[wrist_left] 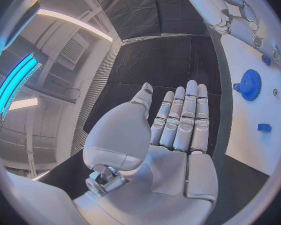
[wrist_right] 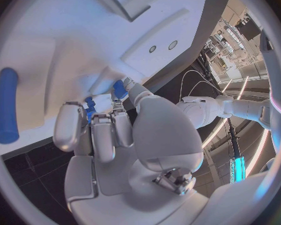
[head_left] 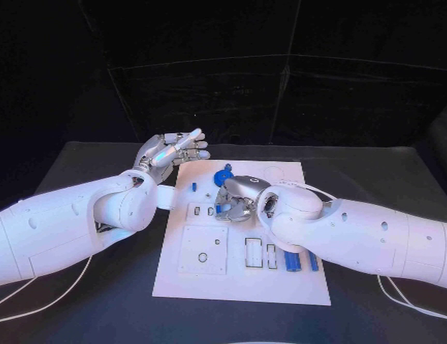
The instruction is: Assemble the parts on the task board
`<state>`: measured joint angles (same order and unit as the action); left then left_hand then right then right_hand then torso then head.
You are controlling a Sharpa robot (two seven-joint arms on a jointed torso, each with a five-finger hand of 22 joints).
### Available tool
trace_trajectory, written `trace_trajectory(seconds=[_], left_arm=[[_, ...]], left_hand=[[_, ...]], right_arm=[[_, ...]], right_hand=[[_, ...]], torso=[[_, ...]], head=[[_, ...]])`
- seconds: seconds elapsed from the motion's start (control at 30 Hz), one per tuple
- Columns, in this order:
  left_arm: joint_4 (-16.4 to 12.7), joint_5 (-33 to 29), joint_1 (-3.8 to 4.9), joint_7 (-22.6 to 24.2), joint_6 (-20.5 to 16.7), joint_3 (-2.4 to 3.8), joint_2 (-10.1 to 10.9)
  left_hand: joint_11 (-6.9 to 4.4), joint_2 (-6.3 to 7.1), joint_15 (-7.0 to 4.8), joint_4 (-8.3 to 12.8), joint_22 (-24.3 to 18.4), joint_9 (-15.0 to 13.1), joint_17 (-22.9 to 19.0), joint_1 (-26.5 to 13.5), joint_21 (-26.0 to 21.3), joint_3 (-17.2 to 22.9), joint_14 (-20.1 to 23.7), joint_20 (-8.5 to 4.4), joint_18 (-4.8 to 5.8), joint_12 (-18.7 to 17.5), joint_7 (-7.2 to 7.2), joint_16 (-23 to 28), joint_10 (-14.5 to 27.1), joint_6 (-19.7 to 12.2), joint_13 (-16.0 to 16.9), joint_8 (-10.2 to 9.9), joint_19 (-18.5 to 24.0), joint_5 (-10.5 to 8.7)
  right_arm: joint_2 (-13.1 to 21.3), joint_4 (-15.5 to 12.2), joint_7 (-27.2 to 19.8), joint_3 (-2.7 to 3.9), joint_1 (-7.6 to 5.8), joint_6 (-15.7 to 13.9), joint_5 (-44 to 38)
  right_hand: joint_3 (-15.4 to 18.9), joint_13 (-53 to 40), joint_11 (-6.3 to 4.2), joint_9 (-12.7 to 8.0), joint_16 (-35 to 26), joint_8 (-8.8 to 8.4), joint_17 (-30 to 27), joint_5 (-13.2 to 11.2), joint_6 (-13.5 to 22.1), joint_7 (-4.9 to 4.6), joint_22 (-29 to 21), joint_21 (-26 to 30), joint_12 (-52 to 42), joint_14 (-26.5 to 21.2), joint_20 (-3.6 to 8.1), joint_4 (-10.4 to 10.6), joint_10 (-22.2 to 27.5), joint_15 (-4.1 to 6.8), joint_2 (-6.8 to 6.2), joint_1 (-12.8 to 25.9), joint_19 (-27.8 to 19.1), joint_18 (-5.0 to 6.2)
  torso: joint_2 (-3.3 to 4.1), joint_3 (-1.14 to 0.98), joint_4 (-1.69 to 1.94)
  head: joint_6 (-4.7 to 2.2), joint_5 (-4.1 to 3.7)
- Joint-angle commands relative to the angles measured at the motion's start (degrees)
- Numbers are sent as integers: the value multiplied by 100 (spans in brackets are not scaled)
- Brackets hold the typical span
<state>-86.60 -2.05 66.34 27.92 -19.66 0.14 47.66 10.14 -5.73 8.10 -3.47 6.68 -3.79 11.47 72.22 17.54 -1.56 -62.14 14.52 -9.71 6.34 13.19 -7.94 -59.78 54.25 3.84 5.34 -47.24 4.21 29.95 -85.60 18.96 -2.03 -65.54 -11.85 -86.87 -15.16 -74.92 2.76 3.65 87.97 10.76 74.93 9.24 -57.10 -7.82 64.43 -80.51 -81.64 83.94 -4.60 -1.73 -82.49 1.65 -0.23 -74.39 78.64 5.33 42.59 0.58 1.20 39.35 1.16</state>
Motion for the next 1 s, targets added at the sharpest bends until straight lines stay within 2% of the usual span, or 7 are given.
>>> trace_trajectory(seconds=[0.03, 0.43, 0.57, 0.7, 0.8, 1.0], left_arm=[[-7, 18, 9, 30, 38, 3, 7], [0, 18, 9, 27, 39, 3, 5], [4, 18, 9, 25, 42, 3, 1], [8, 18, 8, 18, 46, 3, -2], [12, 18, 8, 14, 49, 3, -4], [17, 18, 8, 10, 53, 3, -6]], left_hand=[[2, -50, -26, 27, -6, 0, 10, -7, -17, -5, 9, 1, -84, -25, 12, 31, -43, 24, 0, -25, 40, 20], [2, -50, -26, 27, -6, 0, 10, -7, -17, -5, 9, 1, -84, -25, 12, 31, -43, 24, 0, -25, 40, 20], [2, -50, -26, 27, -6, 0, 10, -7, -17, -5, 9, 1, -84, -25, 12, 31, -43, 24, 0, -25, 40, 20], [2, -50, -26, 27, -6, 0, 10, -7, -17, -5, 9, 1, -84, -25, 12, 31, -43, 24, 0, -25, 40, 20], [2, -50, -26, 27, -6, 0, 10, -7, -17, -5, 9, 1, -84, -25, 12, 31, -43, 24, 0, -25, 40, 20], [2, -50, -26, 27, -6, 0, 10, -7, -17, -5, 9, 1, -84, -25, 12, 31, -43, 24, 0, -25, 40, 20]], right_arm=[[19, 50, 100, -36, 55, 150, -24], [21, 34, 91, -35, 83, 92, -43], [17, 34, 94, -35, 86, 32, -66], [13, 39, 117, -35, 87, -4, -75], [11, 44, 124, -35, 88, -35, -78], [6, 45, 126, -35, 88, -103, -79]], right_hand=[[-43, -379, 15, 5, -30, -34, 875, -14, 17, -3, 4, 23, 16, 474, -8, 7, 35, -30, -30, 8, -1, -52], [-49, -375, 18, 6, -31, -40, 873, -30, 21, -6, -3, 26, 20, 473, -12, 4, 38, -33, -46, 14, -4, -51], [-48, -362, 36, 4, -33, -79, 871, -80, 65, -27, -1, 27, 33, 473, -23, 12, 50, -46, -107, 57, -1, -52], [-9, -301, 85, -4, -40, -188, 858, -165, 241, -84, -5, 32, 84, 470, -53, 45, 101, -85, -232, 151, -1, -53], [38, -231, 118, 0, -42, -249, 854, -122, 360, -116, -17, 40, 139, 469, -81, 73, 160, -115, -310, 207, -6, -51], [88, -134, 139, 5, -41, -288, 861, -88, 453, -137, -28, 46, 214, 470, -103, 91, 236, -134, -361, 230, -11, -48]], torso=[[2, -1, -2], [2, -2, 0], [4, -1, -3], [3, 1, 2], [0, 2, 4], [0, 0, 4]], head=[[0, -1], [9, -5], [12, -10], [19, -20], [18, -21], [21, -21]])
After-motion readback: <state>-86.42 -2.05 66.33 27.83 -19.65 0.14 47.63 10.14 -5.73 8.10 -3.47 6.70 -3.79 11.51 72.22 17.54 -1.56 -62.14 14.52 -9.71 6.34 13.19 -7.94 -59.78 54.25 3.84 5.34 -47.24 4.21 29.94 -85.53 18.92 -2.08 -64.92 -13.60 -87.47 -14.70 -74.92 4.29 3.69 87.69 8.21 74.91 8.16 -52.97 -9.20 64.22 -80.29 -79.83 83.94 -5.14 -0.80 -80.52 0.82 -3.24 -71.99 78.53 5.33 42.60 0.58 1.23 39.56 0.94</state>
